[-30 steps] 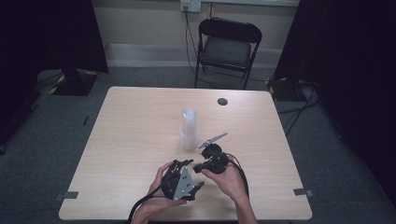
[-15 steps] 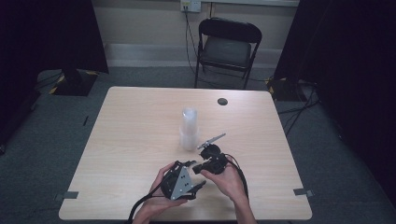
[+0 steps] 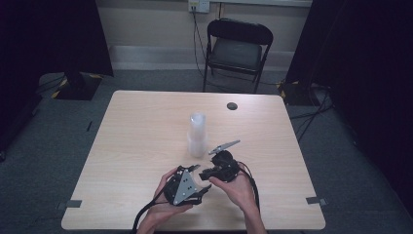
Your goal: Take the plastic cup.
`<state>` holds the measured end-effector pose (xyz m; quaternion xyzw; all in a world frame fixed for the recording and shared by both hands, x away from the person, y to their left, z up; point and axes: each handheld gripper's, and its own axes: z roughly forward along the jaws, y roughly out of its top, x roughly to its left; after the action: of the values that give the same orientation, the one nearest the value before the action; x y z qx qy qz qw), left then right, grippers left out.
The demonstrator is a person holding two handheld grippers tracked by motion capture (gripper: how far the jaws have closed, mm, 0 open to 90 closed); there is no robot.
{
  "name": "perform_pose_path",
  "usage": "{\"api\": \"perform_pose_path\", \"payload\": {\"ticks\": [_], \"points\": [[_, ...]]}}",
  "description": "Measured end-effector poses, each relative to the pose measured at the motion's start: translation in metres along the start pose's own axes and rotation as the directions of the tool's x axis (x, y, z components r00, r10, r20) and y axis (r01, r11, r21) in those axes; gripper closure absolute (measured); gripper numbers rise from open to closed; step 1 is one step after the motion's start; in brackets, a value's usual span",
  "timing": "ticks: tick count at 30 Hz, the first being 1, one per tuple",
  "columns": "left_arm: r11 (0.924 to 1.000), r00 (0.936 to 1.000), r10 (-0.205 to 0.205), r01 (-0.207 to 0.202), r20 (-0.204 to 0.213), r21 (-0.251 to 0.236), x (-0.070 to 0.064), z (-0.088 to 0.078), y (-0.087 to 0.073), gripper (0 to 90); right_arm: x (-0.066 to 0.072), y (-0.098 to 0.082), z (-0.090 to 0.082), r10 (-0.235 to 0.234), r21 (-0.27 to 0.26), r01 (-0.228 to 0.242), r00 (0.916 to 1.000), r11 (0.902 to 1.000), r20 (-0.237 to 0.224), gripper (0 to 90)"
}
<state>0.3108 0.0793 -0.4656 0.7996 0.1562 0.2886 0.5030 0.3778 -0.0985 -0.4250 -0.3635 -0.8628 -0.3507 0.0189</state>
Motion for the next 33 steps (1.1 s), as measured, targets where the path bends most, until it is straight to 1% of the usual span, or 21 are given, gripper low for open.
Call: {"api": "perform_pose_path", "payload": {"ticks": [2, 5, 8, 10, 11, 13, 15, 16, 18, 19, 20, 21, 22, 23, 26, 27, 28, 29, 30, 31, 33], "points": [[1.0000, 1.0000, 0.000, 0.000, -0.002, 0.009, 0.001, 0.000, 0.000, 29.1, 0.000, 0.000, -0.001, -0.003, -0.016, 0.003, 1.0000, 0.9999, 0.003, 73.4], [0.9999, 0.9999, -0.016, 0.016, -0.003, 0.005, 0.002, 0.001, -0.001, 29.1, 0.000, -0.001, -0.003, -0.009, -0.029, 0.009, 0.9999, 0.9995, 0.008, 72.2], [0.9998, 0.9998, -0.018, 0.018, -0.008, 0.007, 0.003, 0.000, -0.002, 29.1, 0.000, -0.003, -0.004, -0.005, -0.052, 0.005, 1.0000, 0.9987, 0.005, 71.7], [0.9992, 0.9992, -0.039, 0.039, -0.009, 0.006, 0.005, -0.001, -0.002, 28.8, 0.000, -0.004, -0.005, -0.001, -0.070, 0.001, 1.0000, 0.9975, 0.004, 71.0], [0.9989, 0.9989, -0.047, 0.047, -0.008, 0.001, 0.006, -0.001, -0.002, 28.9, 0.000, -0.005, -0.006, 0.001, -0.081, -0.001, 1.0000, 0.9967, 0.003, 70.5], [0.9990, 0.9990, -0.043, 0.043, -0.009, 0.008, 0.007, -0.001, -0.003, 29.1, 0.000, -0.008, -0.009, 0.007, -0.110, -0.006, 1.0000, 0.9939, 0.005, 70.0], [0.9990, 0.9990, -0.044, 0.044, -0.009, 0.002, 0.008, -0.001, -0.003, 29.1, 0.000, -0.009, -0.010, 0.012, -0.123, -0.011, 0.9999, 0.9924, 0.006, 69.8], [0.9985, 0.9985, -0.054, 0.054, -0.011, -0.005, 0.008, -0.002, -0.003, 29.2, 0.000, -0.009, -0.011, 0.014, -0.132, -0.013, 0.9999, 0.9912, 0.008, 69.8], [0.9983, 0.9982, -0.058, 0.058, -0.011, -0.005, 0.010, -0.002, -0.003, 29.3, -0.001, -0.010, -0.012, 0.017, -0.146, -0.016, 0.9999, 0.9891, 0.004, 69.2], [0.9983, 0.9982, -0.058, 0.058, -0.015, 0.001, 0.011, -0.002, -0.003, 29.3, -0.001, -0.010, -0.012, 0.015, -0.150, -0.015, 0.9999, 0.9885, 0.002, 69.2], [0.9975, 0.9974, -0.071, 0.071, -0.015, -0.009, 0.011, -0.002, -0.003, 29.3, -0.001, -0.010, -0.013, 0.009, -0.152, -0.009, 1.0000, 0.9883, 0.001, 69.2], [0.9976, 0.9974, -0.069, 0.069, -0.021, -0.004, 0.011, -0.002, -0.003, 29.3, 0.000, -0.009, -0.013, 0.007, -0.158, -0.007, 1.0000, 0.9875, 0.002, 68.8], [0.9957, 0.9956, -0.091, 0.091, -0.021, -0.018, 0.011, -0.001, -0.004, 29.4, 0.000, -0.009, -0.013, 0.006, -0.161, -0.005, 1.0000, 0.9869, 0.002, 68.7], [0.9945, 0.9944, -0.104, 0.104, -0.017, -0.015, 0.012, -0.001, -0.004, 29.5, -0.001, -0.009, -0.013, 0.003, -0.165, -0.003, 1.0000, 0.9863, 0.002, 68.3], [0.9920, 0.9919, -0.125, 0.125, -0.019, -0.017, 0.014, -0.001, -0.005, 29.6, -0.001, -0.009, -0.015, 0.000, -0.185, 0.002, 1.0000, 0.9827, 0.007, 67.1], [0.9920, 0.9920, -0.126, 0.126, -0.012, -0.011, 0.016, -0.002, -0.005, 29.6, 0.000, -0.010, -0.016, -0.001, -0.194, 0.002, 1.0000, 0.9810, 0.009, 67.1], [0.9900, 0.9900, -0.140, 0.140, -0.014, -0.020, 0.016, -0.002, -0.006, 29.6, 0.000, -0.010, -0.016, -0.005, -0.202, 0.006, 1.0000, 0.9794, 0.007, 67.1], [0.9894, 0.9894, -0.145, 0.144, -0.014, -0.012, 0.018, -0.003, -0.006, 29.6, 0.000, -0.010, -0.016, -0.009, -0.206, 0.010, 0.9999, 0.9785, 0.007, 66.8], [0.9863, 0.9864, -0.164, 0.164, -0.009, -0.016, 0.018, -0.003, -0.006, 29.7, 0.000, -0.010, -0.017, -0.009, -0.214, 0.011, 0.9999, 0.9768, 0.009, 66.7], [0.9857, 0.9857, -0.168, 0.168, -0.009, -0.010, 0.020, -0.003, -0.006, 29.8, 0.001, -0.010, -0.017, -0.011, -0.218, 0.012, 0.9999, 0.9759, 0.008, 66.4], [0.9834, 0.9831, -0.181, 0.181, -0.025, -0.002, 0.022, -0.003, -0.007, 29.7, 0.002, -0.010, -0.017, -0.026, -0.236, 0.028, 0.9996, 0.9714, 0.012, 66.2]]}}
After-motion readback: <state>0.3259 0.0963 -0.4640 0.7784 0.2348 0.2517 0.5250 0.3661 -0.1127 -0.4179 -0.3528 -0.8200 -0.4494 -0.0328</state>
